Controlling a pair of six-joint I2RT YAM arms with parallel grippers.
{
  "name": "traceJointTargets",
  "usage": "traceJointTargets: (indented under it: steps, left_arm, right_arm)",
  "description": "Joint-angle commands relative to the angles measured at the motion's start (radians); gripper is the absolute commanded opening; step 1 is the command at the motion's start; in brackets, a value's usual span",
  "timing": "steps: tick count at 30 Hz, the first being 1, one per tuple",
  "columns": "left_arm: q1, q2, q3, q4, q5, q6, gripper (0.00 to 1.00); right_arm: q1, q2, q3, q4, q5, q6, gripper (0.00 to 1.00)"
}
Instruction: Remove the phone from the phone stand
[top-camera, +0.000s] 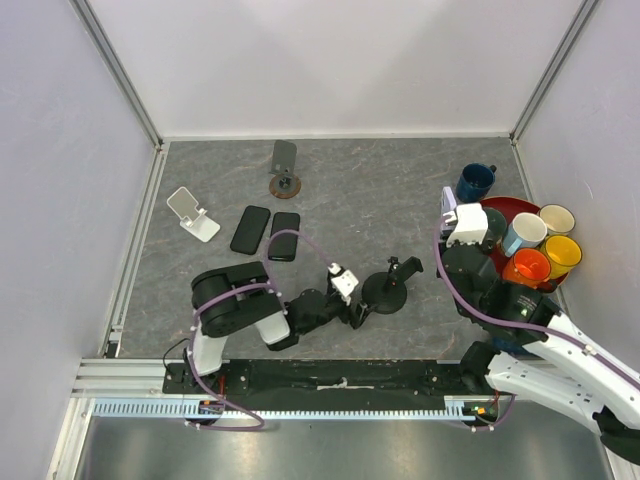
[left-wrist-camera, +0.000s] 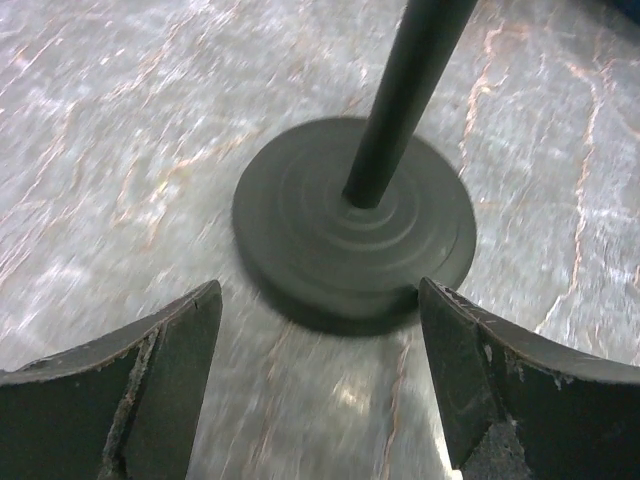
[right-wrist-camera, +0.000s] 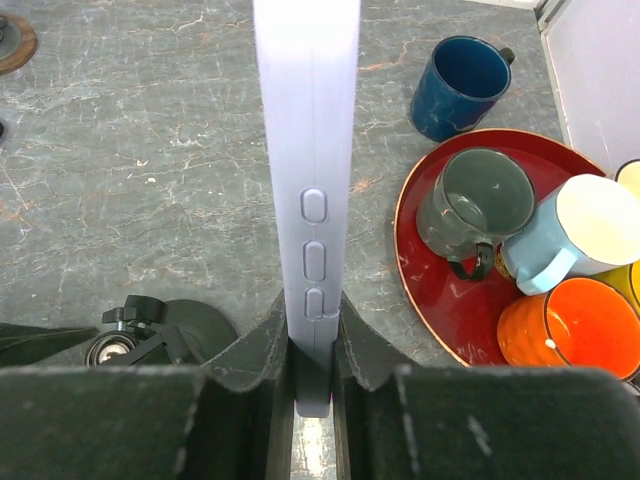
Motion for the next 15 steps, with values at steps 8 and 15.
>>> traceJointTargets:
  steps: [8, 15]
  left_arm:
    - [0.002, -0.639, -0.237, -0.145, -0.189, -0.151, 0.84]
    - [0.003, -1.113, -0.020, -0.947, -0.361, -0.304, 1.00]
  right_arm:
    - [-0.003, 0.029, 0.130, 0.098, -0.100, -0.097, 0.00]
    - [-0.003, 0.136, 0.153, 0.169, -0.252, -0.165, 0.00]
